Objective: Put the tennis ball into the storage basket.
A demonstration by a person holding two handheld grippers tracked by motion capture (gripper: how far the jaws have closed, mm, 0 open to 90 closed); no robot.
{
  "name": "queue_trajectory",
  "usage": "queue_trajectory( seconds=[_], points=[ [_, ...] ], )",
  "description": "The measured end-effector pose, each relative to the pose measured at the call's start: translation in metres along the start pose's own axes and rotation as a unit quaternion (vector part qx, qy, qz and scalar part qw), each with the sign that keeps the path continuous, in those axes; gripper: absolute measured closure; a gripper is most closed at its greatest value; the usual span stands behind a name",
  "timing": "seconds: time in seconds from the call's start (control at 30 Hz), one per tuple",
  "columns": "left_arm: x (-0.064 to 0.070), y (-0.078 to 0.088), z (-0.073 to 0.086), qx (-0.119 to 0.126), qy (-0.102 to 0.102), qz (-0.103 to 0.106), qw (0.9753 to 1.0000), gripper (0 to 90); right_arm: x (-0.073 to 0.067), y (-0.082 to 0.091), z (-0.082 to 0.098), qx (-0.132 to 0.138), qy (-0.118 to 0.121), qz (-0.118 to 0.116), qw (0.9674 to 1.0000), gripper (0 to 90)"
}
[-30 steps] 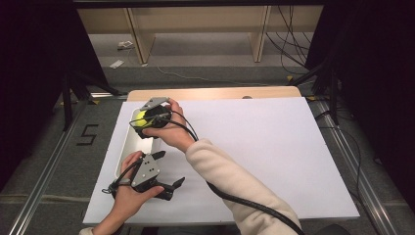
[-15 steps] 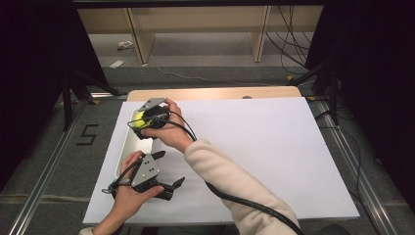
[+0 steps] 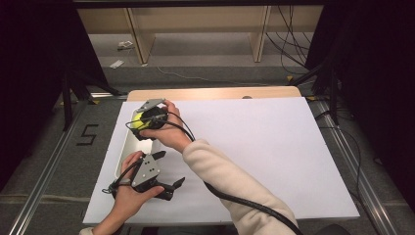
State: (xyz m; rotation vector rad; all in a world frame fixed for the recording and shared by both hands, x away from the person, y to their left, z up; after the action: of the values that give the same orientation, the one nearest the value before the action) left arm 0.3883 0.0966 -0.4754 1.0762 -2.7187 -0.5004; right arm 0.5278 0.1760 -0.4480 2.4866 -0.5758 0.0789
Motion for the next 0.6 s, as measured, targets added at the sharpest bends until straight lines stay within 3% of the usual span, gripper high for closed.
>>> queue_trajectory(
  seconds=[0.6],
  points=[
    [0.0004, -0.0001, 0.0002, 0.0, 0.001, 0.0, 1.0, 0.0, -0.0011, -0.0069, 0.0038, -0.008, -0.001, -0.003, 1.0, 26.7]
  ],
)
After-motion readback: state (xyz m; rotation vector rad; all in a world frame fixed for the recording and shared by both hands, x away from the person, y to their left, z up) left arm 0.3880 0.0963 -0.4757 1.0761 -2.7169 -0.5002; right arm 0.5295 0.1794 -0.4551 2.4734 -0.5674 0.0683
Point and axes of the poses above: each handheld gripper's, and its own axes: y roughly backward along the jaws, z roughly out of its underside, x roughly to its right, the point moved 10 cm from there along -y, roughly forward along the jaws, and after that the axes turned 11 degrees about y, right-handed, at the moved point
